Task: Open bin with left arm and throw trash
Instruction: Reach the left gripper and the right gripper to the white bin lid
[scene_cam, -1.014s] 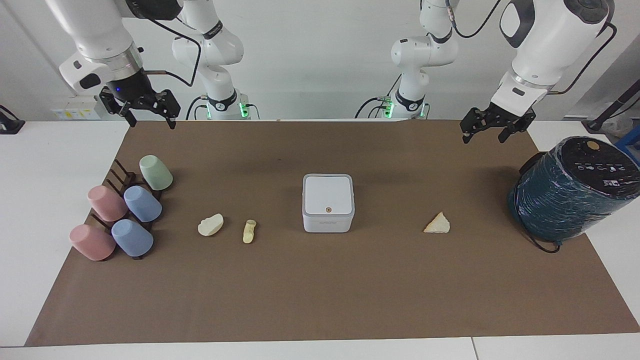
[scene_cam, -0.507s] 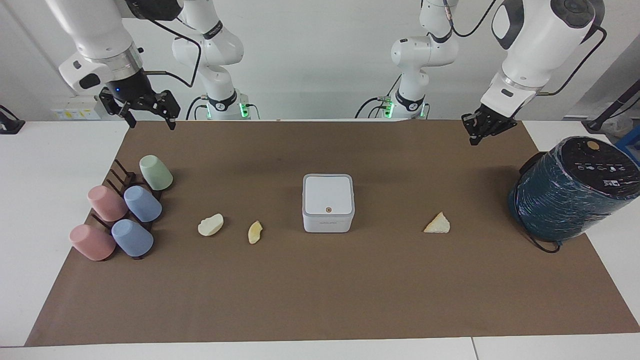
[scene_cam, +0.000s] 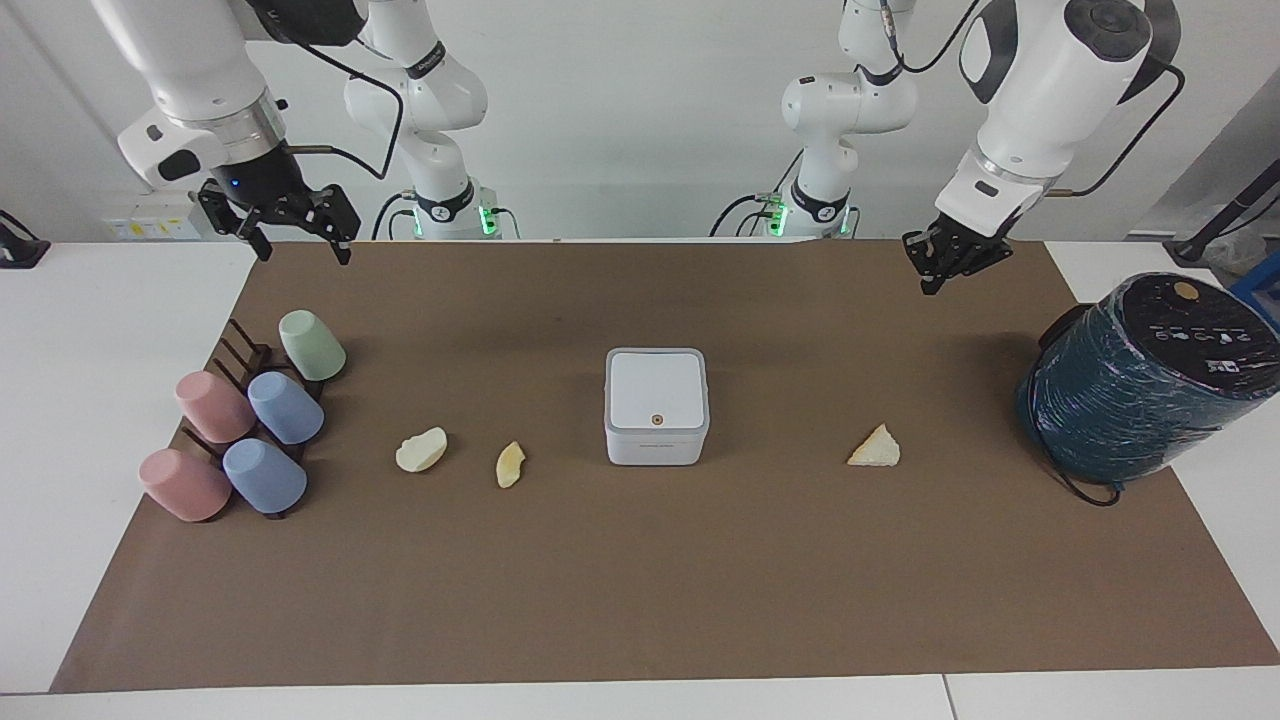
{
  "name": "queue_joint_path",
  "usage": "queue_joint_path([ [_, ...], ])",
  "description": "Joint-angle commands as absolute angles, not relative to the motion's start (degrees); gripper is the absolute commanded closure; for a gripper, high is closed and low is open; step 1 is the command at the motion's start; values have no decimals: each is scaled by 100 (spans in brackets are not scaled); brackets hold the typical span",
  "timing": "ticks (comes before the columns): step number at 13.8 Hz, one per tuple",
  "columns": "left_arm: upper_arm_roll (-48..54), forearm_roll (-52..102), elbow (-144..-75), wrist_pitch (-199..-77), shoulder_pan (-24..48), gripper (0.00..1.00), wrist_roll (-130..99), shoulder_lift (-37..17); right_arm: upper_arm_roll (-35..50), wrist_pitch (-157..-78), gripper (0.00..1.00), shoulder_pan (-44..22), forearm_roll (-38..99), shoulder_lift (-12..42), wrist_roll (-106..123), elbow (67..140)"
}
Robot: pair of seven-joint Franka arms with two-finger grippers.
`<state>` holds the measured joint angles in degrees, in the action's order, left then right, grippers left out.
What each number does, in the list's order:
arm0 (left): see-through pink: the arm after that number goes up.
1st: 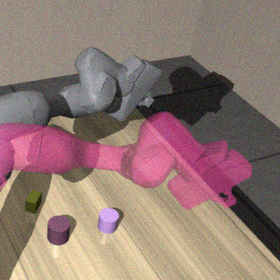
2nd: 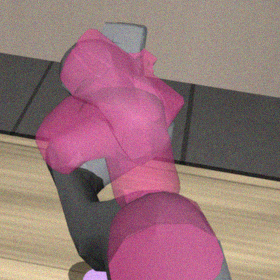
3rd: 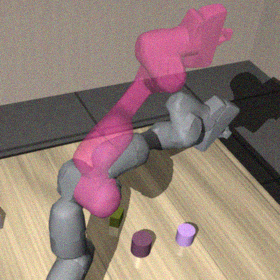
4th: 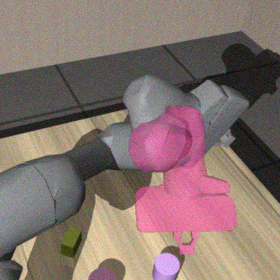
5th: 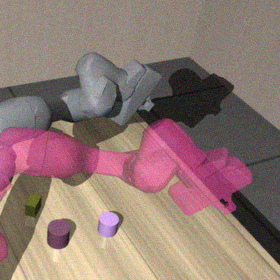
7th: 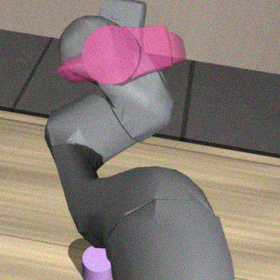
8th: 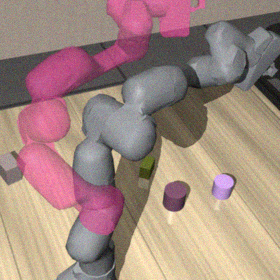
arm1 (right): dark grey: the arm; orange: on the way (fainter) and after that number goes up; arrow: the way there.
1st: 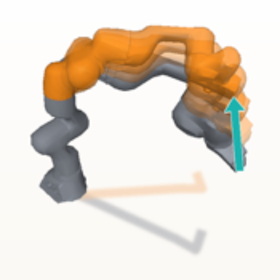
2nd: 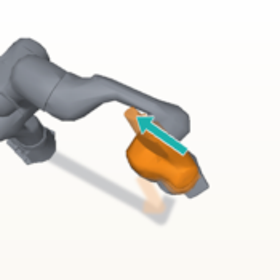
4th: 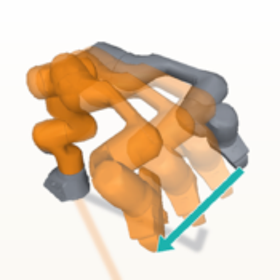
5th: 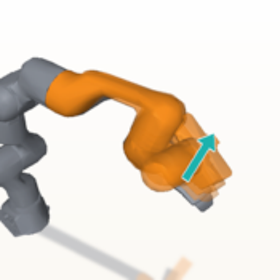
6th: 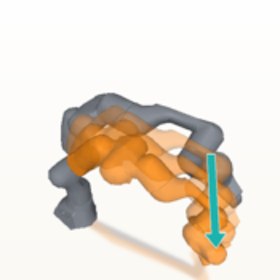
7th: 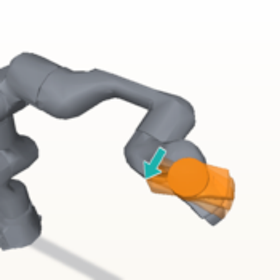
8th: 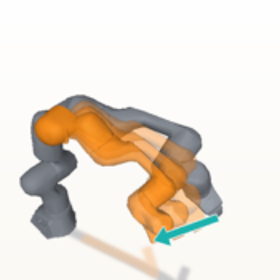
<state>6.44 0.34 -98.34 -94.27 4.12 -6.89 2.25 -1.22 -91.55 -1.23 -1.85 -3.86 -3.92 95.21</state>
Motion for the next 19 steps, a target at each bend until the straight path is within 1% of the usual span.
queue_joint_path([
  [1,580,70,-10283,-9738,790,100,-1464,457,-88,-9885,0,-79,-105,-501,-325,10105],
  [3,589,105,-10327,-9878,913,100,-2237,396,-88,-10596,0,-88,-97,-492,-325,10545],
  [4,589,210,-10345,-9975,1010,100,-2572,369,-88,-10887,0,-114,-97,-379,-334,10660],
  [7,589,387,-10406,-10431,1317,100,-3626,107,-88,-11696,0,-272,-97,323,-352,10705],
  [9,589,387,-10389,-10782,1572,100,-4461,-131,-88,-12240,0,-465,-88,797,-605,10705],
  [11,580,640,-10389,-11195,1670,100,-5191,-281,-88,-12820,0,-684,-88,1255,-834,10705],
  [14,580,756,-10371,-11793,1915,100,-6167,-526,-88,-13367,0,-904,-88,1713,-1072,10722],
  [15,580,756,-10362,-12012,1968,100,-6474,-623,-79,-13499,0,-940,-79,1810,-1107,10757],
  [17,580,834,-10362,-12426,2082,100,-6915,-729,-44,-13815,0,-1221,-44,1977,-1300,10819],
  [19,580,984,-10380,-12848,2083,100,-7179,-843,-35,-14245,0,-1466,411,2258,-1327,10811],
])
